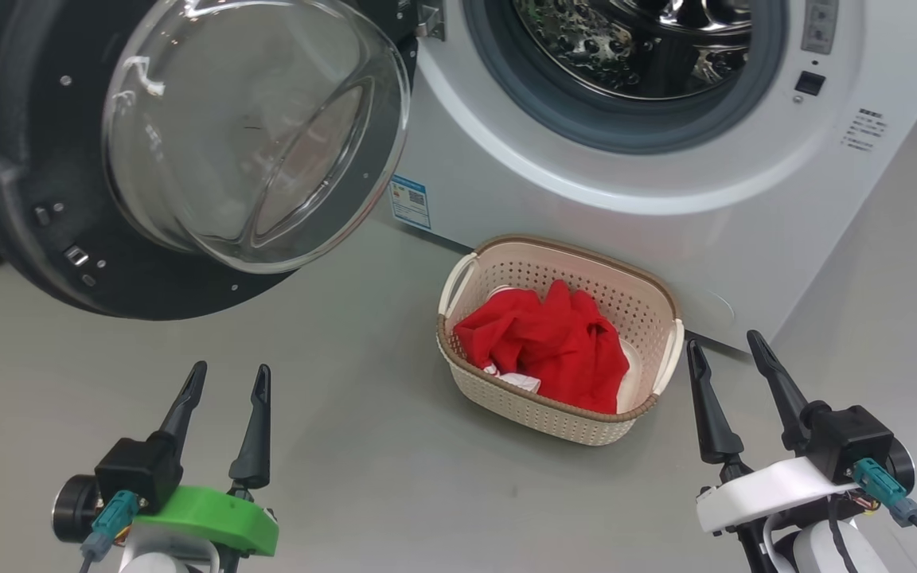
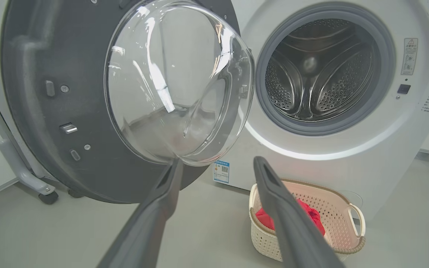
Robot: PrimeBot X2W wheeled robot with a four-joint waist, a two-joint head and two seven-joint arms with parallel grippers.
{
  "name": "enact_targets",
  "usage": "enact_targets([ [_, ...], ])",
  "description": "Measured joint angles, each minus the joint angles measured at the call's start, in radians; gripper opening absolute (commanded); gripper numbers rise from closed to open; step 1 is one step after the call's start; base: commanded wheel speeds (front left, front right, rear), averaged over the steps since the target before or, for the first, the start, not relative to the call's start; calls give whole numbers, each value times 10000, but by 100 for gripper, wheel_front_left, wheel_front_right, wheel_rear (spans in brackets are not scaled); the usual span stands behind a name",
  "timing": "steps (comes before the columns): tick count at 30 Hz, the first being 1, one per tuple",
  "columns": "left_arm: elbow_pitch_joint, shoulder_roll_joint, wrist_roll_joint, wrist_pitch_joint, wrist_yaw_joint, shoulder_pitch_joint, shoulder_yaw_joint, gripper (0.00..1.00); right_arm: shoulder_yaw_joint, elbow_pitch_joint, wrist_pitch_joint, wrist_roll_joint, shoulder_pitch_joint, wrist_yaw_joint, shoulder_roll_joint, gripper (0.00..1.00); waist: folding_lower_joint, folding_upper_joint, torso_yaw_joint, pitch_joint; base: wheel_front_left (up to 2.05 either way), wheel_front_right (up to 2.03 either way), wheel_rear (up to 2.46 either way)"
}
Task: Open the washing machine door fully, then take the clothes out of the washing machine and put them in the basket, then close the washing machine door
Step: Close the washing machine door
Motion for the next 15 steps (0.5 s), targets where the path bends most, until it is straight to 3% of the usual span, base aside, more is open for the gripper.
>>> enact_targets([
  [15,-291,-12,13,0,117,18,307,100,270,173,0,0,44,71,8,100,0,0,420,-81,0,0,0],
])
